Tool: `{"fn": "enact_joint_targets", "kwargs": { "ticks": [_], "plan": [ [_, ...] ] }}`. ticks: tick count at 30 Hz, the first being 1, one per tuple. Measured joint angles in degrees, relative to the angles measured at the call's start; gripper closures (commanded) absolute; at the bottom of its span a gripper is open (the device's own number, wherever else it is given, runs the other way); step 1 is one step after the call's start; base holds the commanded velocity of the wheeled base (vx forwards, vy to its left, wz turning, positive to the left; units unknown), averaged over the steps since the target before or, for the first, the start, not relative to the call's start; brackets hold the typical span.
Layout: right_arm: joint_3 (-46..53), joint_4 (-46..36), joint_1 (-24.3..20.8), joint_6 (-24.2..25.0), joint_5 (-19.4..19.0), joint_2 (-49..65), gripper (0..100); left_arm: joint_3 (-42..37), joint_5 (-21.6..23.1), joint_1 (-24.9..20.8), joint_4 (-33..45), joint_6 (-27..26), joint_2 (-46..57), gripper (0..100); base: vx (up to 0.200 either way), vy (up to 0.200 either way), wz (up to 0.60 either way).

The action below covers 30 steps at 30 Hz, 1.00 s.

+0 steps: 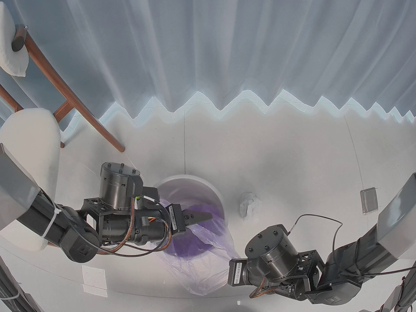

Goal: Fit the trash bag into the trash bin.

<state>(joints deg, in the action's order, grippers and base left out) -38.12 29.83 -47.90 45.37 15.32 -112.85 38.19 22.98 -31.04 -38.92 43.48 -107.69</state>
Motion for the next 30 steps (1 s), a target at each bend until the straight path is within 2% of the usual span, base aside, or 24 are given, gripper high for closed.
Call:
{"fn": "enact_joint_targets", "kwargs": {
  "ticks": [10, 16, 23, 30],
  "plan": [
    [-0.5, 0.5, 0.7, -1.0, -0.2, -0.1, 100, 2.2, -0.2, 0.8, 0.8, 0.0, -1.6, 100, 0.0, 0.0, 0.0],
    [-1.4, 7.1, 6.0, -8.3, -3.6, -1.8, 100, 7.6, -1.5, 1.6, 2.4, 0.1, -3.4, 100, 0.0, 0.0, 0.0],
    [-4.6, 17.1, 14.7, -16.7, -7.5, -6.9, 100, 16.3, -2.0, 2.7, 10.3, 0.1, -5.2, 100, 0.0, 0.0, 0.0],
    [-11.7, 19.1, 20.0, -20.0, -9.3, -10.7, 100, 25.7, -1.7, 4.4, 16.4, 0.1, -7.1, 100, 0.0, 0.0, 0.0]
  ]
}}
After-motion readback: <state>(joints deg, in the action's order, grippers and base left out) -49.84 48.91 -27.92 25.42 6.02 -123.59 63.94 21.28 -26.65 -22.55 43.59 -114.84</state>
